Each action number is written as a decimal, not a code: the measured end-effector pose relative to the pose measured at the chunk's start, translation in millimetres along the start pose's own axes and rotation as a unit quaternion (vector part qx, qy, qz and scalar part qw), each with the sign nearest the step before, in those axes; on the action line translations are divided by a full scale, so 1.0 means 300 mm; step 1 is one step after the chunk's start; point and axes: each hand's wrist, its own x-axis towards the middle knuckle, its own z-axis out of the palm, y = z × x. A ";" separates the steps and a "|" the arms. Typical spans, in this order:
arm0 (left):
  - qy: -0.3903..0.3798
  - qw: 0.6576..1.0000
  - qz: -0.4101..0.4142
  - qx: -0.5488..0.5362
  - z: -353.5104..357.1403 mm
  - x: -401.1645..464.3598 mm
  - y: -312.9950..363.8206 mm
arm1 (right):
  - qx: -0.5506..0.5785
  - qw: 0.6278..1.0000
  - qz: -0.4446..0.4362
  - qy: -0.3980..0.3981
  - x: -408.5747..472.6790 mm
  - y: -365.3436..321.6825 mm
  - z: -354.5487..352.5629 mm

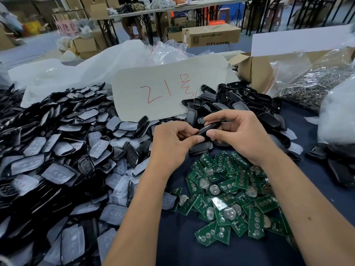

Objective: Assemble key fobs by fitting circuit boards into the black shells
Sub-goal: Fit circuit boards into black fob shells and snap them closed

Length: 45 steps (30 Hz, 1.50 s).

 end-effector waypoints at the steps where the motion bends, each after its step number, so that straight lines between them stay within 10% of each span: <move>1: -0.001 1.000 0.001 0.002 0.000 0.000 0.001 | -0.007 1.000 -0.001 0.002 0.001 0.001 0.002; 15: -0.015 0.999 0.017 0.038 0.005 -0.006 0.013 | -0.114 0.993 -0.033 0.008 0.013 0.013 0.046; 26: -0.042 0.892 -0.160 -0.420 0.020 -0.020 0.058 | 0.014 0.999 0.018 0.050 0.019 0.030 0.057; 37: -0.070 0.865 -0.162 -0.470 0.029 -0.018 0.068 | 0.141 0.988 0.040 0.045 0.017 0.007 0.069; 45: 0.074 0.987 -0.044 -0.133 0.040 -0.020 0.054 | -0.107 0.985 -0.074 0.113 0.011 -0.005 0.047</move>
